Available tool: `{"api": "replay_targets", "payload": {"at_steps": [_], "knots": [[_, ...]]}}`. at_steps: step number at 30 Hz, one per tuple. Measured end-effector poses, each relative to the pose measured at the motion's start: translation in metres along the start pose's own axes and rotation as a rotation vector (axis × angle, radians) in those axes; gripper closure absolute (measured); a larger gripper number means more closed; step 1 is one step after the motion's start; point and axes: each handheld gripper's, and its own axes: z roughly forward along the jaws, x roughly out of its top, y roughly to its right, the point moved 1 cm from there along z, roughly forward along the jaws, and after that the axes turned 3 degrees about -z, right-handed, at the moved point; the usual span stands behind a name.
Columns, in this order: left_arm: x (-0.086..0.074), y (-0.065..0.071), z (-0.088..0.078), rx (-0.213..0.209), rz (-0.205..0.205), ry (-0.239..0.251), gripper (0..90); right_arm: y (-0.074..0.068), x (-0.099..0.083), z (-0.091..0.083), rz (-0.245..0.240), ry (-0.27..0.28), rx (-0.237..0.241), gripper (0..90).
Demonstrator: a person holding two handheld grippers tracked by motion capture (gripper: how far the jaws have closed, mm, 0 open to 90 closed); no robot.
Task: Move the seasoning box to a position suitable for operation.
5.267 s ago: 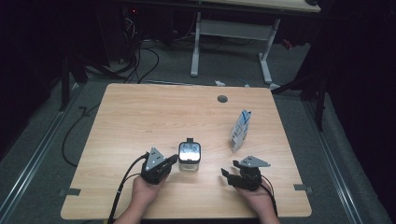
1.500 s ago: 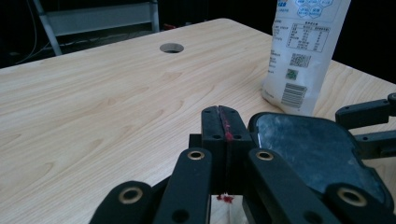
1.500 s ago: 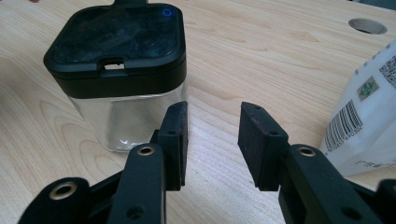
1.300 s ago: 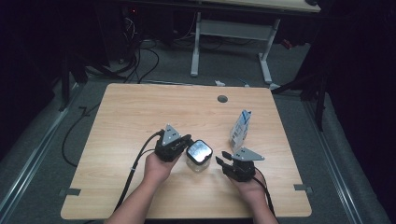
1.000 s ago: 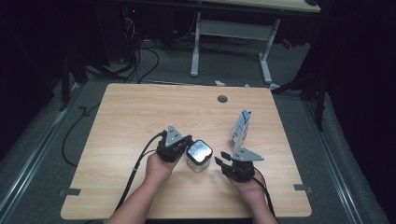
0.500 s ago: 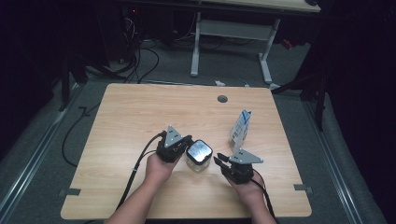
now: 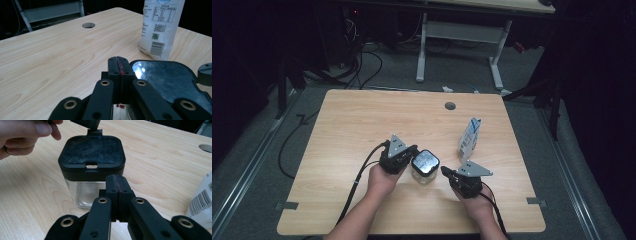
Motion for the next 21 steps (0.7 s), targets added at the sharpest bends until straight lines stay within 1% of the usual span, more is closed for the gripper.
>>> {"api": "replay_targets", "payload": {"at_steps": [14,21], "knots": [[-0.0002,-0.0015,0.0004,0.0,-0.01,0.002,90.0,-0.0041,0.0033,0.0024,-0.011,0.008,0.011,89.8],[-0.0003,-0.0012,0.0002,-0.001,-0.011,0.002,90.0,-0.003,0.0045,0.0017,-0.011,0.014,0.011,89.6]]}}
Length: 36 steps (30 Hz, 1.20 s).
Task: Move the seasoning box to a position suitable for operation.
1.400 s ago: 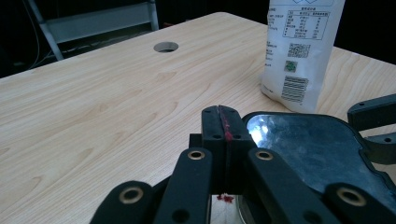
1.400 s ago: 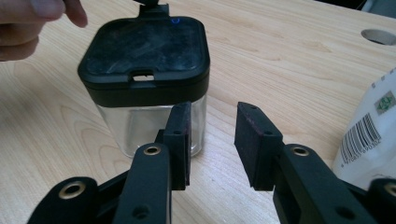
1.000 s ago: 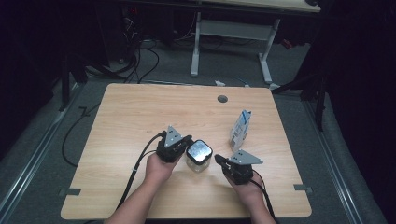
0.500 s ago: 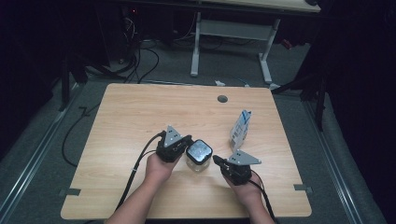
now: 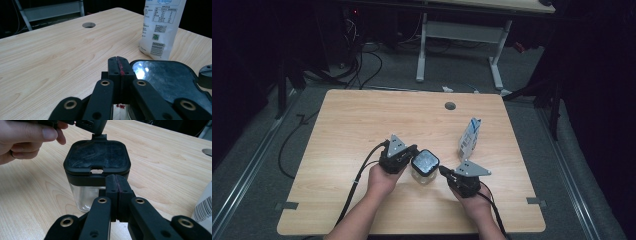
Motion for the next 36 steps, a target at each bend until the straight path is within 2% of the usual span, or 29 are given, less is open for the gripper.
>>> {"api": "replay_targets", "payload": {"at_steps": [21,36], "knots": [[-0.0005,-0.0005,0.0001,0.0,-0.005,0.002,90.0,0.0,0.0032,0.0009,0.003,0.018,0.004,89.6],[-0.0005,-0.0008,0.0001,0.0,-0.008,0.0,90.0,0.0,0.0047,0.0013,-0.007,0.009,0.002,89.7]]}}
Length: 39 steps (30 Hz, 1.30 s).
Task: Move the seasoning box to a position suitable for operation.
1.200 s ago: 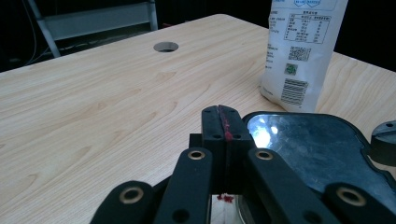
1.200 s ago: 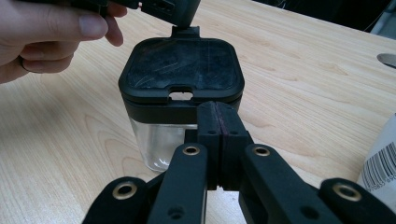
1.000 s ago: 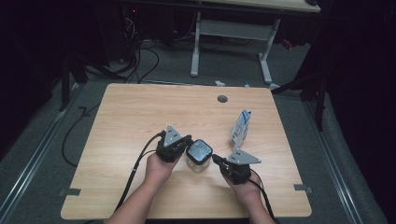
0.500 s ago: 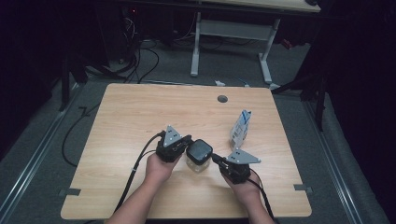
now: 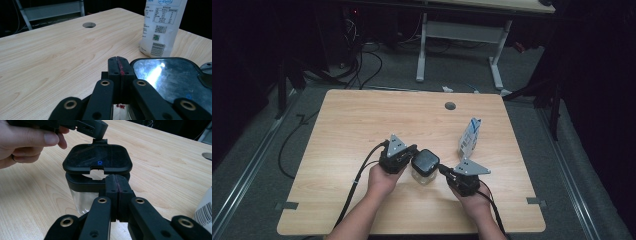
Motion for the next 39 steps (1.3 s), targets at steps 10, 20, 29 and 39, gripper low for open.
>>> {"api": "replay_targets", "payload": {"at_steps": [10,20,29,39], "knots": [[0.0,0.0,0.0,-0.002,-0.003,0.002,90.0,0.001,0.0,0.0,-0.001,0.002,-0.002,89.5],[0.0,0.0,0.0,-0.003,-0.006,0.003,90.0,0.0,0.0,0.001,-0.003,-0.001,0.002,89.5],[-0.001,-0.001,-0.005,0.006,-0.016,0.016,89.8,0.0,0.005,0.002,-0.01,0.02,-0.001,89.5],[-0.022,0.006,-0.04,-0.01,-0.019,0.032,89.9,0.0,0.008,0.002,-0.015,0.035,-0.005,89.5]]}}
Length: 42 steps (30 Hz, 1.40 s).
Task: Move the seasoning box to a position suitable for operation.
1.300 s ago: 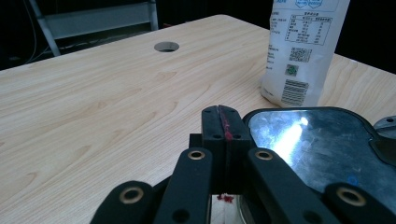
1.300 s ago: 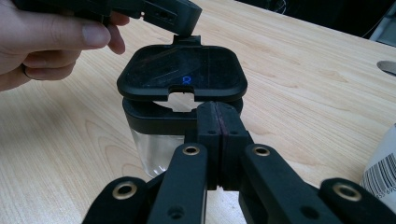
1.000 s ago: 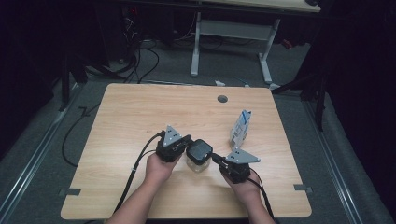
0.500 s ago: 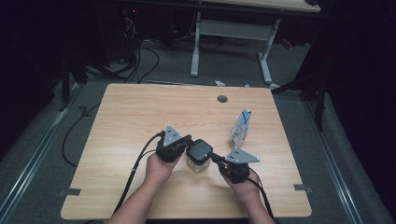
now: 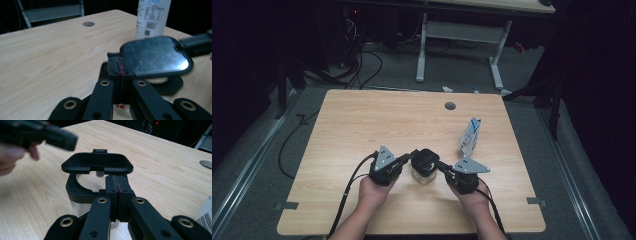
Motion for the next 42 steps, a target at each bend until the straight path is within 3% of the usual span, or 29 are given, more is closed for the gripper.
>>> {"api": "replay_targets", "payload": {"at_steps": [6,17,29,32,42], "knots": [[-0.017,0.015,-0.009,-0.061,-0.018,-0.017,89.9,0.001,0.001,0.001,0.006,0.0,-0.003,89.5],[-0.016,0.032,0.001,-0.118,-0.027,-0.02,89.9,0.002,0.003,0.0,0.007,0.01,0.001,89.5],[-0.009,0.034,0.002,-0.109,-0.022,-0.001,89.8,-0.007,0.002,0.003,0.006,0.005,0.033,89.4],[-0.007,0.032,0.003,-0.099,-0.031,0.009,89.8,-0.013,0.002,0.008,-0.005,-0.006,0.042,88.8],[0.002,0.024,0.004,-0.061,-0.064,0.048,89.7,-0.014,0.001,0.008,0.003,0.006,0.034,89.9]]}}
